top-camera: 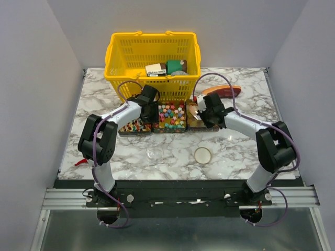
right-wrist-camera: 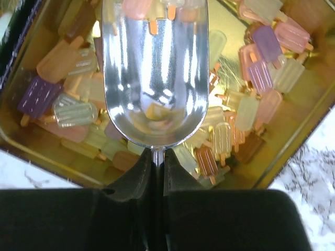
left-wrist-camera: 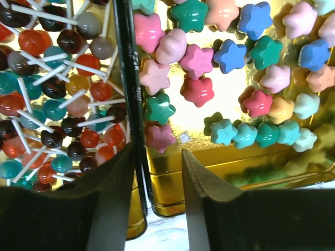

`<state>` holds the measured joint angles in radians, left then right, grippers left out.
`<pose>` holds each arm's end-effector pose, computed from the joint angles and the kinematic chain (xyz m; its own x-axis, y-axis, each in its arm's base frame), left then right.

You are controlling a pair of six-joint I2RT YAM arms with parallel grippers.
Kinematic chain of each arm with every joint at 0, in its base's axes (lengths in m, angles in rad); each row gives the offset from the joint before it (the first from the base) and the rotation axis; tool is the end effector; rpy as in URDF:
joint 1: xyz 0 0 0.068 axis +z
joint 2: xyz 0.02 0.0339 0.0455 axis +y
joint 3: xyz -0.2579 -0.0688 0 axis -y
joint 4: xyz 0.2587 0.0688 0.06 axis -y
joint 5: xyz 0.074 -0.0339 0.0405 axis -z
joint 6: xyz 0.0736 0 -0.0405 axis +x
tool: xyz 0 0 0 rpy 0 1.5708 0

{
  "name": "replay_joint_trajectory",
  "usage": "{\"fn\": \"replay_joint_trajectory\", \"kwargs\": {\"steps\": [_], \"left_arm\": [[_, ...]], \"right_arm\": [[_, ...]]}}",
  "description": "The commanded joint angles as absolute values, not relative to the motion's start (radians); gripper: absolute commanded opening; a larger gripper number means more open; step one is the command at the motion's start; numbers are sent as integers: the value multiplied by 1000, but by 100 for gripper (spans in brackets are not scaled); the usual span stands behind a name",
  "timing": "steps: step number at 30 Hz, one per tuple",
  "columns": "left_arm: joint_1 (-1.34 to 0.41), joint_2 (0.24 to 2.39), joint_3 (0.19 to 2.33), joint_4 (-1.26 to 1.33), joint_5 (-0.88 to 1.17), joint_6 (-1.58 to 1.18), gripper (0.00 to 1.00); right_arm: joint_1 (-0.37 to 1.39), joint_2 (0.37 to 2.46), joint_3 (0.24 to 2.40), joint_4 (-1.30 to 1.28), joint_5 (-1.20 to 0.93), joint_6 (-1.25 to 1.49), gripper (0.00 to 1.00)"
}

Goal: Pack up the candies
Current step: Scoop the fake candies from the storage box, then place the fake candies in the packing bottle.

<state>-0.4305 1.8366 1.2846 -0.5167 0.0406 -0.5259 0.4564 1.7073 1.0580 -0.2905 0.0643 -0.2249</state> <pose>0.3718 -0.1740 0.1484 -0.9072 -0.1353 -0.3984 -0.0239 0.9619 -0.2724 0.3472 0.1652 0.1413 -0.6161 -0.5504 -0.5635 -0.5572 0.8102 -0.1821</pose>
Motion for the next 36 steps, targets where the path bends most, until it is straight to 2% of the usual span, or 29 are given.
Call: {"fn": "replay_joint_trajectory", "kwargs": {"steps": [1,15,24,31,36], "left_arm": [[-440,1793,1313,-495,75,-523,53],[-440,1723,1313,-502,46,-515,71],[-423,1637,1298,-535,32,-499,80],[-373,1545,1209,-535,35,-492,84],[-336,1464,1114,-532,32,-506,84]], "right_arm": [[459,1591,993,-275,103,-209,1],[459,1362,876,-301,32,-202,1],[520,1247,942,-532,-28,-143,1],[766,1227,1018,-692,-14,-12,1],[928,1331,1130,-756,-38,115,1]]}}
